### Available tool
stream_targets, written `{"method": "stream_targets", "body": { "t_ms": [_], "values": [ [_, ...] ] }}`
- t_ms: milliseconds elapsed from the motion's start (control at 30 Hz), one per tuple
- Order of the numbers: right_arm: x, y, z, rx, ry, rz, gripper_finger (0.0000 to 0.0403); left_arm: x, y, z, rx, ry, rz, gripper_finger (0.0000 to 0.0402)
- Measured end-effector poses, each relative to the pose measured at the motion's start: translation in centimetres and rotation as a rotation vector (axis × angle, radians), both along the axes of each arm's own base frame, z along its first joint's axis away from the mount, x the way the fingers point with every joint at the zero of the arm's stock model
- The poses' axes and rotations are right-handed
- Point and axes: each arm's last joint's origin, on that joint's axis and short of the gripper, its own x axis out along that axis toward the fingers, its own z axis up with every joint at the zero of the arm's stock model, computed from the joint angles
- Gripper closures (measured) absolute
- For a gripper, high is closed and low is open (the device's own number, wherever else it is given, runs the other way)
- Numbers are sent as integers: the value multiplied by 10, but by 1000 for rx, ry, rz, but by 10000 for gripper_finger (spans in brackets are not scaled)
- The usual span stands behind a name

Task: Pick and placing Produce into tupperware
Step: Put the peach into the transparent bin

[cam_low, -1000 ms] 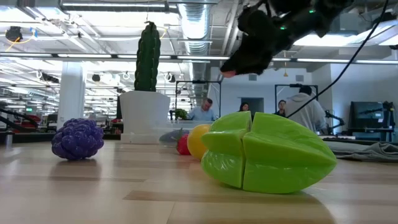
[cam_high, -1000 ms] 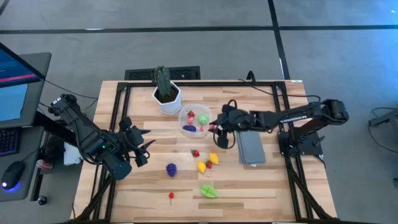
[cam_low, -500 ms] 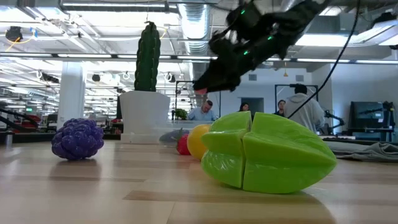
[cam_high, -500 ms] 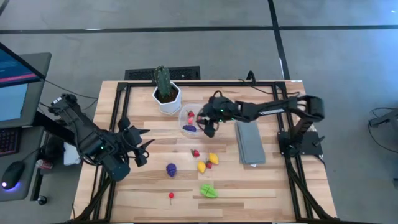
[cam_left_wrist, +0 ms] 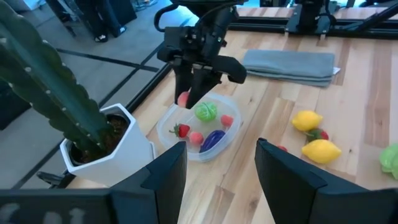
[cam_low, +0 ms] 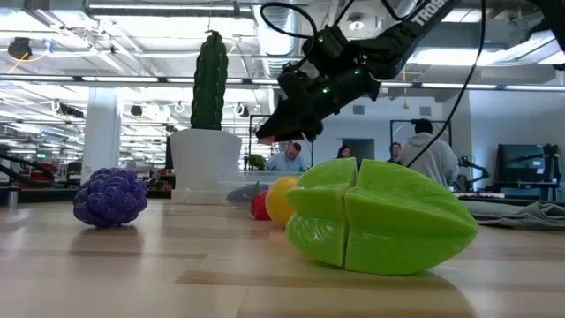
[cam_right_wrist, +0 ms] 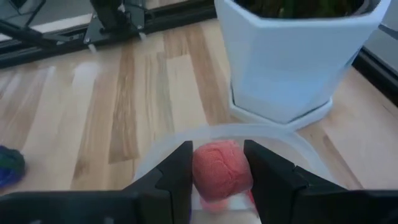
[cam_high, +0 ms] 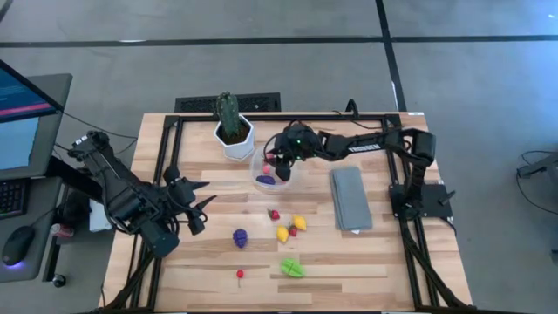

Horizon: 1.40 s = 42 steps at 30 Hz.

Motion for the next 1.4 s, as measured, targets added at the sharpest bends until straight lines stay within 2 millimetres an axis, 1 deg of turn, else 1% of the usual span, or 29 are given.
{"method": "stream_targets", "body": {
  "t_ms": [167, 400, 600, 667, 800, 867, 1067, 1267, 1400],
  "values": [
    [1, 0, 2, -1, -7, 3, 240, 0, 0, 0, 3, -10, 5, 221],
    [0, 1, 0, 7, 20, 3, 244, 0, 0, 1, 14, -23, 12, 221],
    [-2, 1, -3, 9, 56, 8, 239, 0, 1, 1, 21, -30, 15, 221],
    [-1, 0, -8, 8, 70, 10, 240, 0, 1, 1, 23, -32, 15, 221],
    [-1, -1, -26, 40, 132, -2, 245, 0, 1, 1, 24, -34, 16, 221],
    [0, 0, -30, 47, 138, -2, 246, 0, 1, 1, 24, -34, 16, 221],
    [2, 1, -29, 38, 126, 3, 243, 0, 1, 1, 25, -33, 16, 221],
    [0, -5, -29, 39, 125, -14, 237, 0, 1, 1, 29, -33, 15, 221],
    [0, -5, -29, 40, 125, -11, 231, 0, 1, 1, 34, -28, 14, 221]
  ]
}}
